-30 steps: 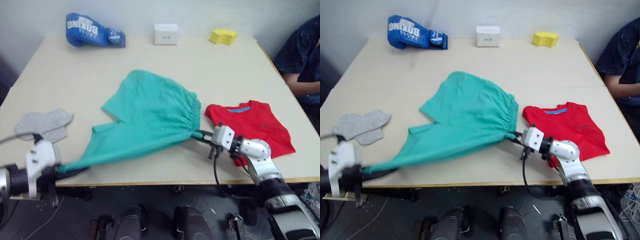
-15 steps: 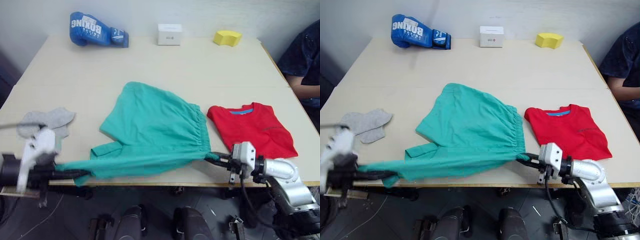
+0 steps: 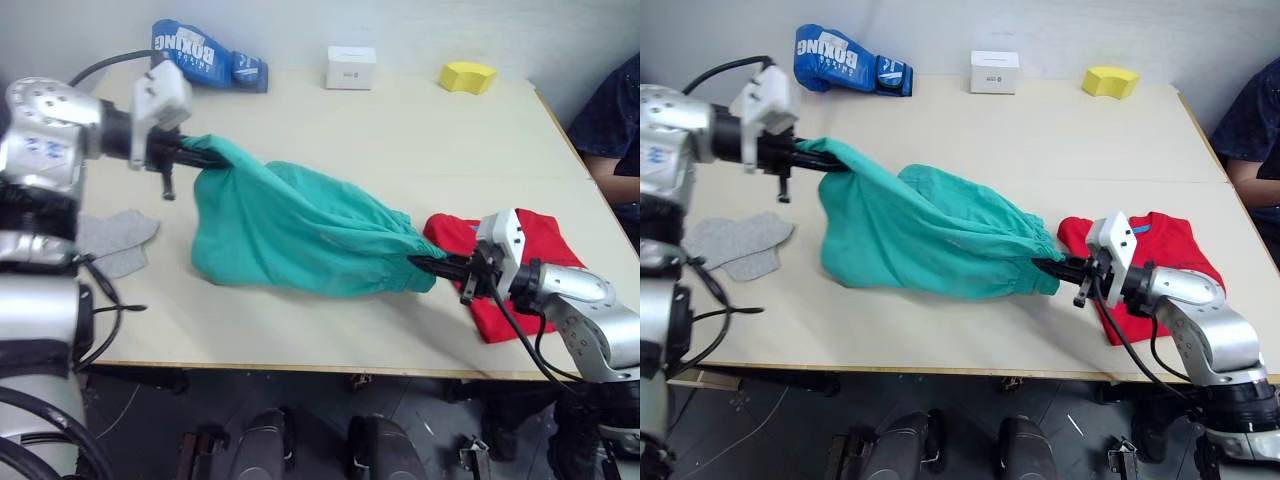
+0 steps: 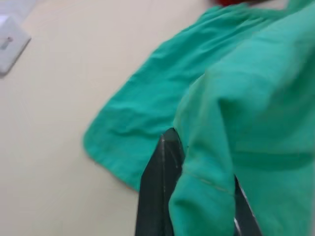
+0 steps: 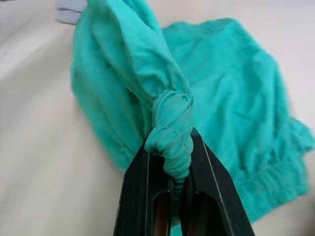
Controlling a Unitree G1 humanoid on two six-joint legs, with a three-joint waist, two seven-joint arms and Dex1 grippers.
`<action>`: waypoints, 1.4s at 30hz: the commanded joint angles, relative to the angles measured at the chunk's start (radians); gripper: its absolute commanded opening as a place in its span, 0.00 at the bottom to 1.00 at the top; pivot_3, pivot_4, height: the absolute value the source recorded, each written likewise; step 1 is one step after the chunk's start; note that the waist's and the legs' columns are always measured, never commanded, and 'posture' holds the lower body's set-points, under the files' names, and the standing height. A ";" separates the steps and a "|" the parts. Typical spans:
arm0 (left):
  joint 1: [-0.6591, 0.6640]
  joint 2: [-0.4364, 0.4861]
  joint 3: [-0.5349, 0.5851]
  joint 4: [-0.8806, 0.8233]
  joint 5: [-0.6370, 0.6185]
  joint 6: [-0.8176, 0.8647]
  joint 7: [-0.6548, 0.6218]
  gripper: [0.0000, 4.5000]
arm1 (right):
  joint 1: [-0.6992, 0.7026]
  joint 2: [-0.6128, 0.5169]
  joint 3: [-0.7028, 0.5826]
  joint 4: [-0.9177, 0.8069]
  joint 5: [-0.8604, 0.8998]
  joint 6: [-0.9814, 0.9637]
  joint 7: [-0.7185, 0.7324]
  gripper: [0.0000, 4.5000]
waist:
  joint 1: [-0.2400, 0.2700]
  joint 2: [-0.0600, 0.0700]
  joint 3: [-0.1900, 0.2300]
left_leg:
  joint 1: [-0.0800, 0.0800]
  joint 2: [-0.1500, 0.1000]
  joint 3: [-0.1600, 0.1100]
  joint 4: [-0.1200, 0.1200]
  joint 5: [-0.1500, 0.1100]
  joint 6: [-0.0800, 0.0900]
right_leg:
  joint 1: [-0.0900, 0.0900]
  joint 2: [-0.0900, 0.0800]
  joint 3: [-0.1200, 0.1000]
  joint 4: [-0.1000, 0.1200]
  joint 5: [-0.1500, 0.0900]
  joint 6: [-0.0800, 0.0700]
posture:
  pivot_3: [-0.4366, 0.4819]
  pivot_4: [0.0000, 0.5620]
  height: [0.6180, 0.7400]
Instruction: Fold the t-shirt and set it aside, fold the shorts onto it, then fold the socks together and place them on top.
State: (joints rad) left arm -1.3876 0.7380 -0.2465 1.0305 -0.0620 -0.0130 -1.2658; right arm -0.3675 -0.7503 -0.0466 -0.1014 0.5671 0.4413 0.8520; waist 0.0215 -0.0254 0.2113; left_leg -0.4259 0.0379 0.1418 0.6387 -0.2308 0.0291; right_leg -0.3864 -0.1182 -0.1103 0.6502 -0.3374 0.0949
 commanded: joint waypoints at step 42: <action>0.193 -0.093 0.365 0.224 0.102 -0.121 0.560 0.99 | 0.063 0.206 -0.039 -0.056 -0.220 -0.324 -0.087 0.99 | -0.040 -0.002 0.000 | -0.016 0.002 0.008 0.011 -0.002 0.002 | -0.019 0.002 0.007 0.013 0.002 0.003 | 0.48 0.27 1.00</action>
State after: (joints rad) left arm -1.1972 0.5998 0.1190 1.3041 0.0400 -0.0882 -0.6510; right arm -0.3329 -0.5238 -0.1051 -0.0919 0.3345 0.1586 0.7029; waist -0.0182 -0.0273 0.2112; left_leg -0.4418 0.0401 0.1498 0.6491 -0.2324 0.0306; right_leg -0.4054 -0.1157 -0.1031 0.6630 -0.3356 0.0982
